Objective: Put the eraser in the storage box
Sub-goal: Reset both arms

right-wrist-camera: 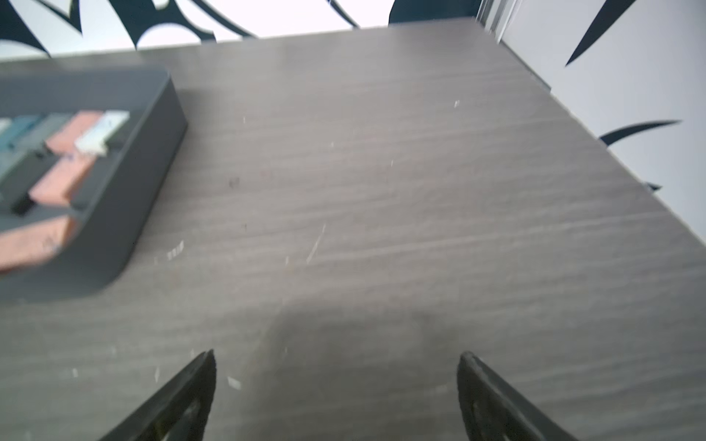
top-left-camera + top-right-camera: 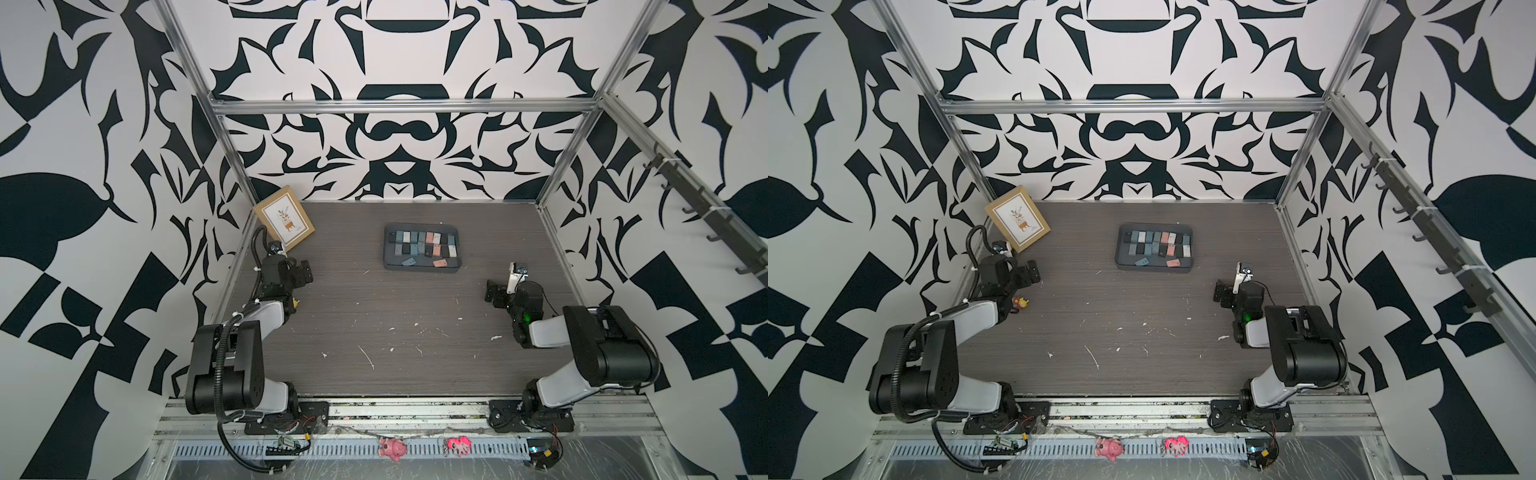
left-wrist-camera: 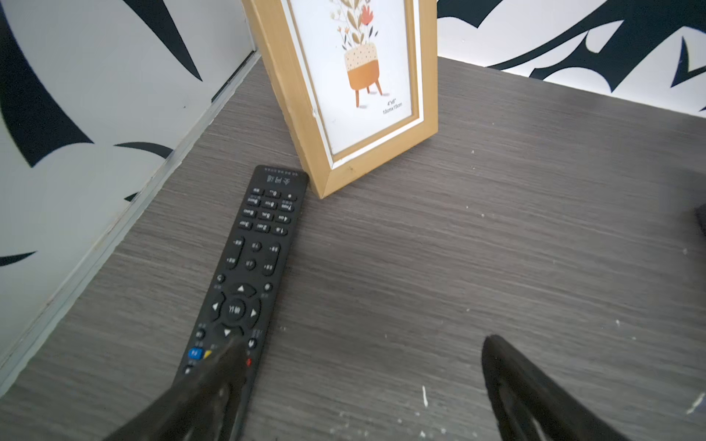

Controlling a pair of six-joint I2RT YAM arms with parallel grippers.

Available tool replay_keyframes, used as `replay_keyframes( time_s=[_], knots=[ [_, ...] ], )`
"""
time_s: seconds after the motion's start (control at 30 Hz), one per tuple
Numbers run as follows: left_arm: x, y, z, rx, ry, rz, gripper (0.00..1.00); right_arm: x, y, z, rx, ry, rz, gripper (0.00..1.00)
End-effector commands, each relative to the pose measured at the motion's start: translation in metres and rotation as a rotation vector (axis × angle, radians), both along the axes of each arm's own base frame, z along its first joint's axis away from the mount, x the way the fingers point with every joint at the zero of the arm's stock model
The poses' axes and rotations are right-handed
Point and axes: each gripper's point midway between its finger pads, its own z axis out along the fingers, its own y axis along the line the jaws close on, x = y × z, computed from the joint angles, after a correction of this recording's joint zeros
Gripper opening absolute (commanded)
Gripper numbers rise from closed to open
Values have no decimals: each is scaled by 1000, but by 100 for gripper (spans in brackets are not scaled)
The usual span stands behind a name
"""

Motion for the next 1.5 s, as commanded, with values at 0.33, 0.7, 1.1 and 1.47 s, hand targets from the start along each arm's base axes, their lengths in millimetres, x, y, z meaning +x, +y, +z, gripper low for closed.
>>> replay_keyframes(
  time_s=[0.33, 0.7, 1.1, 1.47],
  knots=[
    [1, -30, -4, 70, -175, -111, 99, 27, 1, 36, -51, -104, -21, 99],
    [0, -33, -4, 76, -190, -121, 99, 27, 3, 37, -58, -106, -11, 99],
    [1, -32, -2, 76, -204, -116, 99, 31, 19, 35, -102, -80, 61, 99],
    [1, -32, -2, 78, -205, -115, 99, 30, 18, 36, -95, -89, 55, 99]
  ],
)
